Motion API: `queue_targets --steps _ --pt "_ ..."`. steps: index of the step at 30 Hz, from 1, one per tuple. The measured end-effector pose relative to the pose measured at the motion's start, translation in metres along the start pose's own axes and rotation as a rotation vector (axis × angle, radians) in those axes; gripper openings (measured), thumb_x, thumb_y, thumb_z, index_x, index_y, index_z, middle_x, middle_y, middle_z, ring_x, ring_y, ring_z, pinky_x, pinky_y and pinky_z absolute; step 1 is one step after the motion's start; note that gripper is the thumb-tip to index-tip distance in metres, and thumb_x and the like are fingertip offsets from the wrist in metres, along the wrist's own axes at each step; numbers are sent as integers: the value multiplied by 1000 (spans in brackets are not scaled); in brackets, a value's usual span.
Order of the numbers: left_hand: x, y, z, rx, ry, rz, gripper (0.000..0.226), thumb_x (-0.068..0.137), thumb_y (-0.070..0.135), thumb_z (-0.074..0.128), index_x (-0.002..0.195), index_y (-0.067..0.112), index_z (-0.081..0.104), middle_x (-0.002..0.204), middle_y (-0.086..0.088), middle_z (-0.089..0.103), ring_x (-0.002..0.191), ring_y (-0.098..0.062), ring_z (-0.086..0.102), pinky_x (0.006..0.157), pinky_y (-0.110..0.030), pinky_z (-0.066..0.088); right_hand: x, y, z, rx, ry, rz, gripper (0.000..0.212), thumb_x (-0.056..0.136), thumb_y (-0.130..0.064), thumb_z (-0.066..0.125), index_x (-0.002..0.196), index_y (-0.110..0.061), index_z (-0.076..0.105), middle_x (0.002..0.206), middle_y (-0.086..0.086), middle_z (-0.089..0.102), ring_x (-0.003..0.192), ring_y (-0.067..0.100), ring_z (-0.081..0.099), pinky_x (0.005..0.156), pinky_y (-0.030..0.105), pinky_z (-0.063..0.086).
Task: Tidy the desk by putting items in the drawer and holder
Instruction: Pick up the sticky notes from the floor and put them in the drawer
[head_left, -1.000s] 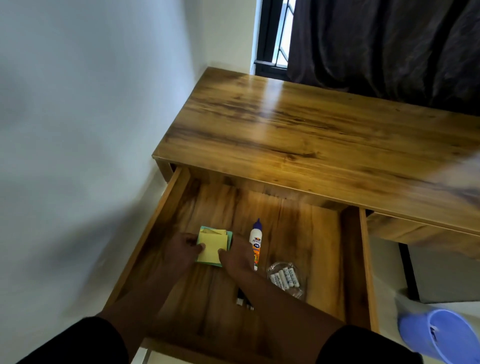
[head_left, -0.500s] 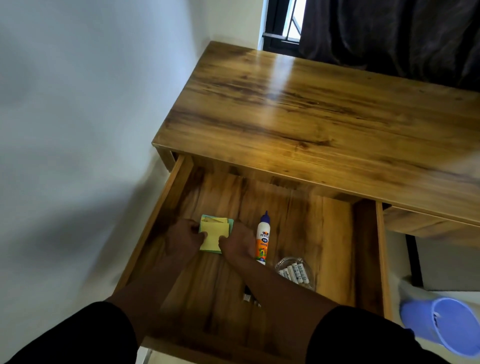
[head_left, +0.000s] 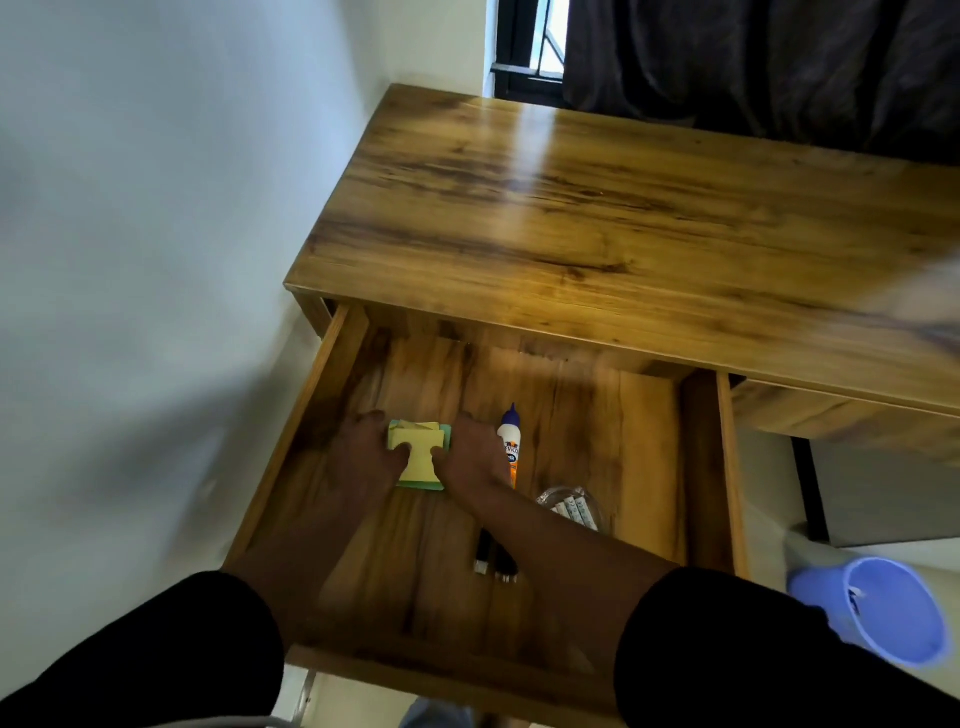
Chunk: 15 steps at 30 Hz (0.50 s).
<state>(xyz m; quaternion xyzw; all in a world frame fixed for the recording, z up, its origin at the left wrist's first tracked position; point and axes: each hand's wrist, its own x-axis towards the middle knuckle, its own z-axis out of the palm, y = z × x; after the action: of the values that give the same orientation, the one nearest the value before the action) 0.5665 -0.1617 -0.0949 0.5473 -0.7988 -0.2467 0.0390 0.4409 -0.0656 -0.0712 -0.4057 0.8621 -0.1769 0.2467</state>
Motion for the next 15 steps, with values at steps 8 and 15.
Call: queue_targets --steps 8,15 --pt "-50 30 -13 -64 -206 329 52 83 29 78 130 14 64 137 -5 60 125 -25 58 97 -37 50 -42 9 -40 -48 -92 -154 26 96 -29 56 114 -12 65 113 7 69 105 26 66 94 42 53" --pt "-104 53 -26 190 -884 403 53 80 53 80 124 29 61 115 19 60 109 -6 59 88 -21 46 -98 40 -66 -342 -363 -199 35 95 -38 62 119 -13 65 112 8 67 103 29 66 86 40 58"
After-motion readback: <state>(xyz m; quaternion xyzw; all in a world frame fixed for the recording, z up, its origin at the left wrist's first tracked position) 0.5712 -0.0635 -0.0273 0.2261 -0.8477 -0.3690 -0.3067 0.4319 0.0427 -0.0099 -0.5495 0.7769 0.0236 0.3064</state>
